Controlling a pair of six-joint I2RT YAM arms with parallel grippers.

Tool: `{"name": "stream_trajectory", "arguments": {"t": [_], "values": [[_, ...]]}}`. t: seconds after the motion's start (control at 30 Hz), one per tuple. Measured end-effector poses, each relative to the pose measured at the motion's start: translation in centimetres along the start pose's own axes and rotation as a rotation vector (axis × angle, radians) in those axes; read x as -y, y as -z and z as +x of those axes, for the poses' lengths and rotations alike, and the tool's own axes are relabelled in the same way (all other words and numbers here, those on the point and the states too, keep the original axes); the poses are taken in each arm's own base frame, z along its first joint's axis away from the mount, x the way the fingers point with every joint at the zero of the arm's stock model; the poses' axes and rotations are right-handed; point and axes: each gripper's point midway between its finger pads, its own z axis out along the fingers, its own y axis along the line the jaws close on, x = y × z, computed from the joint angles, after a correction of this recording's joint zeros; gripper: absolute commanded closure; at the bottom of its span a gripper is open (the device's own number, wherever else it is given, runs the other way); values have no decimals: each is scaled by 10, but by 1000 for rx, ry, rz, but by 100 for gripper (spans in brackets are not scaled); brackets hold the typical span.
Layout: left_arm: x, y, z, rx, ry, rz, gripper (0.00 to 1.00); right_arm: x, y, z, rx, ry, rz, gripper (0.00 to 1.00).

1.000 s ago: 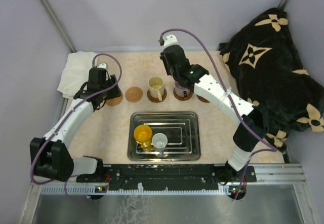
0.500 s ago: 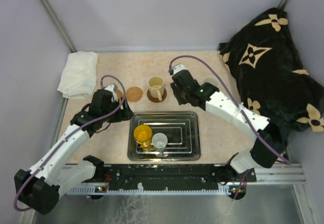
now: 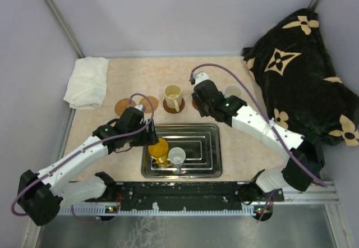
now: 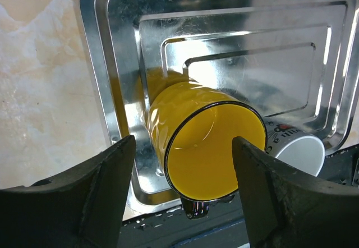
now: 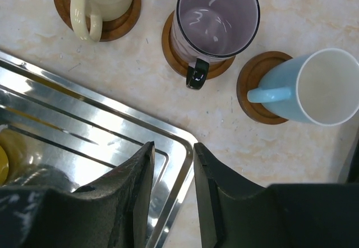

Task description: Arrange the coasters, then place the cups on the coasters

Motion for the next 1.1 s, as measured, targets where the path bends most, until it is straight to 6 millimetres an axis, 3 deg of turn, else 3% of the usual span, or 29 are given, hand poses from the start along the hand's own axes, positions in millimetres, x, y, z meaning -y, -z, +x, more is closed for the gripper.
{"name": "stream_trajectory", "arguments": {"t": [0.2,0.37,0.57,0.73,0.97,1.1], "values": [[-2,-3,11,-28,4,-41,28,-1,1,3,1,2,-11,67],[-9,-1,15,-38,0,-77,29,-3,10,29,-30,9,-53,67],[-5,9,0,23,-31,-67,33,0,19,46,-47,0,-58,67],[22,20,-18,71,-91,4,33,9,20,45,-42,-8,-6,67],[82,16,-2,19,-290,69,32,14,19,41,-20,-23,25,67],[99,12,2,-1,-352,84,36,14,19,36,-1,-33,28,67]]}}
